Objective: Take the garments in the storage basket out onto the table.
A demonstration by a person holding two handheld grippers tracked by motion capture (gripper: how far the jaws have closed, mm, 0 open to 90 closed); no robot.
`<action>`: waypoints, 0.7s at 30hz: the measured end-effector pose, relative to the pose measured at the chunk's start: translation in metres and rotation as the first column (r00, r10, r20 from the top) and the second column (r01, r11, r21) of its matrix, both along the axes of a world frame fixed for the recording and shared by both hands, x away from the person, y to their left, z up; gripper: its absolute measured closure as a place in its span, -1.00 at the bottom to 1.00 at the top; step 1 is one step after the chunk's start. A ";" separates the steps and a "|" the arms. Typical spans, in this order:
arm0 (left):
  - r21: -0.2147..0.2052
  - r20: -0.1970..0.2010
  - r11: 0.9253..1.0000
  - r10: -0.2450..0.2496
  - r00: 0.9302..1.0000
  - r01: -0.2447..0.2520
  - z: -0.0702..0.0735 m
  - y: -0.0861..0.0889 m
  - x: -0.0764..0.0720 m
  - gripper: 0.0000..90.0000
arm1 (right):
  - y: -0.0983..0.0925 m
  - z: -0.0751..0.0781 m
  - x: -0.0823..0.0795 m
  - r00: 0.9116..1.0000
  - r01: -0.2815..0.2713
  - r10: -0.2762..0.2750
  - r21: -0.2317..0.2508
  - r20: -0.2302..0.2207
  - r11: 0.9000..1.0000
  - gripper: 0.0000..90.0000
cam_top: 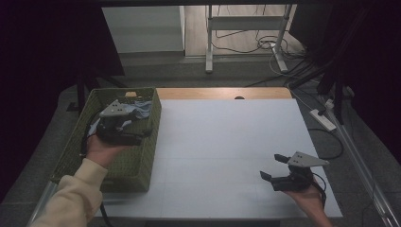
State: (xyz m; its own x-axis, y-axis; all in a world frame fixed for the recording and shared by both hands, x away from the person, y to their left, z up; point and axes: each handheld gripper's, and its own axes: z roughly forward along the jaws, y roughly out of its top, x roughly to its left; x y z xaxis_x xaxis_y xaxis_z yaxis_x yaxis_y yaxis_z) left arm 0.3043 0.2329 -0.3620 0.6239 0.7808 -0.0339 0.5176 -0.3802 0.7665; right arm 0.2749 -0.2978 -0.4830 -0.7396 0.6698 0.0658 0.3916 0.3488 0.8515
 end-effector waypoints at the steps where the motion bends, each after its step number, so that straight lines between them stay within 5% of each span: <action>1: 0.001 0.000 1.000 0.002 1.000 -0.002 0.000 0.000 0.001 -0.67 | 0.000 0.000 0.000 1.000 0.002 -0.002 -0.001 0.001 1.000 -0.73; 21: -0.004 0.006 0.999 0.053 0.999 -0.053 -0.003 0.016 0.023 -0.68 | 0.000 -0.001 0.000 1.000 0.004 -0.004 -0.012 -0.007 1.000 -0.73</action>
